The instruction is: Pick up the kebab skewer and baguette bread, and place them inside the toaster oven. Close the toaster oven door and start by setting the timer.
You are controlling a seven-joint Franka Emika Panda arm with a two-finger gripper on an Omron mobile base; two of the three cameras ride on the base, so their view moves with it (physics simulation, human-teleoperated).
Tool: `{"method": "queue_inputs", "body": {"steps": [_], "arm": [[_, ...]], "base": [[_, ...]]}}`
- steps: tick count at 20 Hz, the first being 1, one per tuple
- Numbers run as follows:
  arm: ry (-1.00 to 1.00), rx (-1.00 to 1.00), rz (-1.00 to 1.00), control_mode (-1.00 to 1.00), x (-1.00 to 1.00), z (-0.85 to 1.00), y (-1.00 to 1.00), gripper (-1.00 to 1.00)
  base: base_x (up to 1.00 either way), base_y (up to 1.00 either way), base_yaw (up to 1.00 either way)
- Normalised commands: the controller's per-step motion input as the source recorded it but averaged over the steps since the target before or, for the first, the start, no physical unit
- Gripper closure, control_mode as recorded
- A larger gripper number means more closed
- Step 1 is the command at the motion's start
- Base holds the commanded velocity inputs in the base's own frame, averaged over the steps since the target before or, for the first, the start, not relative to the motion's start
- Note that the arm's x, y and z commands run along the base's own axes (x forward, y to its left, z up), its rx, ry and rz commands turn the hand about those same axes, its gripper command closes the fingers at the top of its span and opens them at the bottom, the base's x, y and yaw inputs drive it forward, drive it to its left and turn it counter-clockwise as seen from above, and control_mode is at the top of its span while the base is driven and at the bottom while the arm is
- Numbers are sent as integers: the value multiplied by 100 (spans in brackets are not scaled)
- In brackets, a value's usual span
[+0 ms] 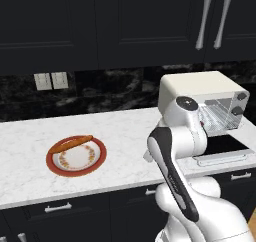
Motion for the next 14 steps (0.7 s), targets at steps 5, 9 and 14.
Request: {"method": "queue_inputs", "body": {"steps": [5,9,14], "arm": [[-3,-16,14,-100,3,0,100,-100],[-9,-10,3,-100,24,-10,100,-100],[-5,-2,2,-100,90,-3,100,-100]], "base": [[0,0,0],[0,0,0],[0,0,0]]}}
